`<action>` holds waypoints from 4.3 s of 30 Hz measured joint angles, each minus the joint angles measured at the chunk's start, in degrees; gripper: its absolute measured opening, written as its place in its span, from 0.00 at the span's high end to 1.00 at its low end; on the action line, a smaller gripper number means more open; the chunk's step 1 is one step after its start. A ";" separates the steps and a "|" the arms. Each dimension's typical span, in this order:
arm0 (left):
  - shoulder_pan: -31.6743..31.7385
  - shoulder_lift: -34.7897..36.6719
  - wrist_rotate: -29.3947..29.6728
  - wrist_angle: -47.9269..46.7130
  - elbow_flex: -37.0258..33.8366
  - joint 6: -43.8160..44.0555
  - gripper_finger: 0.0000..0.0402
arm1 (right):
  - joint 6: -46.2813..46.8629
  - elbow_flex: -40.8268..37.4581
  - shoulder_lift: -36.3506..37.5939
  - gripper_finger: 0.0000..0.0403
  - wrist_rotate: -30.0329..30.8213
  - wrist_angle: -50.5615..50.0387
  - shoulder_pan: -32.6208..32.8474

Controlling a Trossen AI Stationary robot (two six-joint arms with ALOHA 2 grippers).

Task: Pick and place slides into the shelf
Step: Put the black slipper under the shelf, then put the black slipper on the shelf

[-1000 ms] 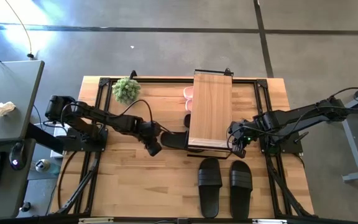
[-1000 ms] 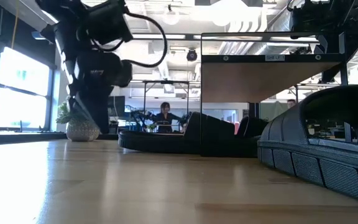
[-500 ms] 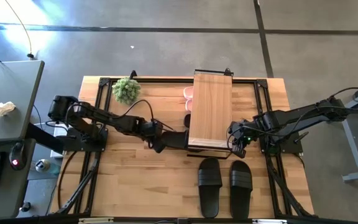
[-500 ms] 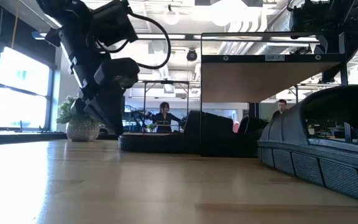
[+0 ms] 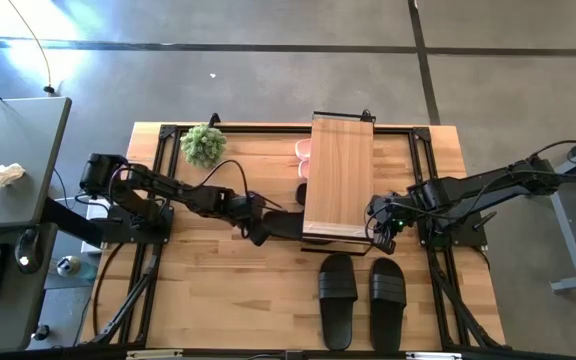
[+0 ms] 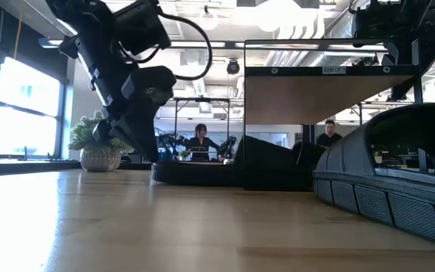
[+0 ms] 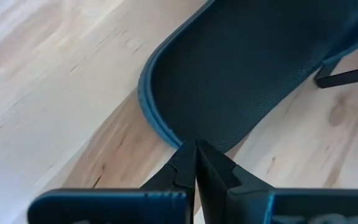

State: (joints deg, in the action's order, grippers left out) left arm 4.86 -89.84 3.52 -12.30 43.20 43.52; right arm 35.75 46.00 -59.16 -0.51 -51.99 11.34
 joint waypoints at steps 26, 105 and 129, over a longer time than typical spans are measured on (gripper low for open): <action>-0.02 4.34 1.50 -6.44 0.09 -5.43 1.00 | -0.20 0.00 0.00 1.00 -0.15 0.39 0.02; -18.61 -1.25 11.44 -21.12 20.92 5.13 1.00 | 7.16 0.02 10.58 1.00 -4.92 -6.37 0.02; -33.21 -3.39 36.51 -1.63 20.90 9.41 1.00 | 16.34 13.38 8.53 1.00 8.02 6.96 34.02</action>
State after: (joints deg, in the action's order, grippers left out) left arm -28.35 -93.23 40.03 -13.93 64.10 52.93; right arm 52.10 59.38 -50.63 7.50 -45.03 45.35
